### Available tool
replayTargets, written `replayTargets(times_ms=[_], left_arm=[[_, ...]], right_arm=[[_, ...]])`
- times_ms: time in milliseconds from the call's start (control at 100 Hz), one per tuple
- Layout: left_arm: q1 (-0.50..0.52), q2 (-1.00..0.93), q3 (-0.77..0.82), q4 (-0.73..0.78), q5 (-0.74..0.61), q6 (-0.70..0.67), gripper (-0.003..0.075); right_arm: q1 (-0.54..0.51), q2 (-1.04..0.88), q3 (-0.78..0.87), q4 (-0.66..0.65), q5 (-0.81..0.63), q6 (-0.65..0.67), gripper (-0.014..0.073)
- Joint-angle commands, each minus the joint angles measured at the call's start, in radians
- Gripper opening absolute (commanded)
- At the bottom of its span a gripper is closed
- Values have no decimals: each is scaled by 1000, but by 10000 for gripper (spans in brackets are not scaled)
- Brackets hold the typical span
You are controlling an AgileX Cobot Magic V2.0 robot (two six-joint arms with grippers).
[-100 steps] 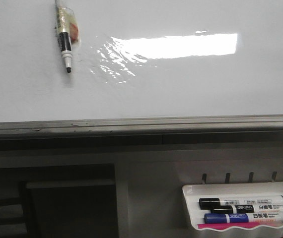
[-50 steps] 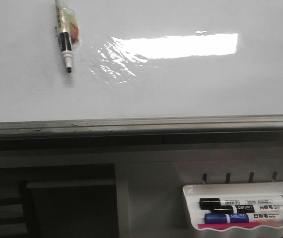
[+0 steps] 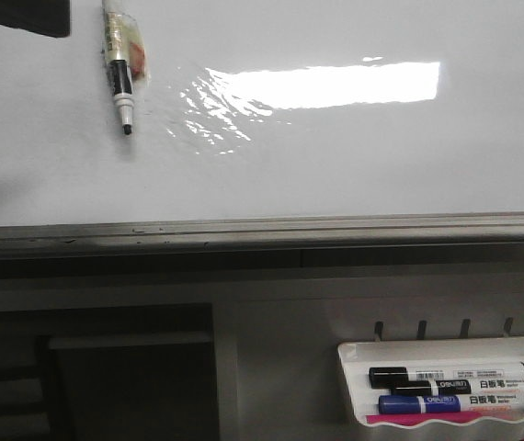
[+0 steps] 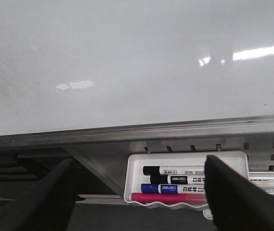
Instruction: Write number 7 on whiteboard
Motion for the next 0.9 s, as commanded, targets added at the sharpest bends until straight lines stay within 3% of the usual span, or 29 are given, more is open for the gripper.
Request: replayTargets(times_ms=[0, 280, 600, 740, 890], left_arm=[[-17, 58, -59, -13, -150, 4, 473], [-15, 258, -144, -13, -224, 4, 473], [-15, 352, -180, -13, -276, 4, 468], [-15, 359, -180, -6, -292, 4, 324], [-15, 359, -180, 16, -297, 4, 64]], right_arm=[[2, 13, -38, 7, -70, -11, 489], [2, 13, -38, 7, -72, -11, 489], [2, 13, -38, 7, -76, -11, 489], [2, 13, -38, 7, -76, -11, 489], [2, 13, -38, 7, -76, -11, 489]])
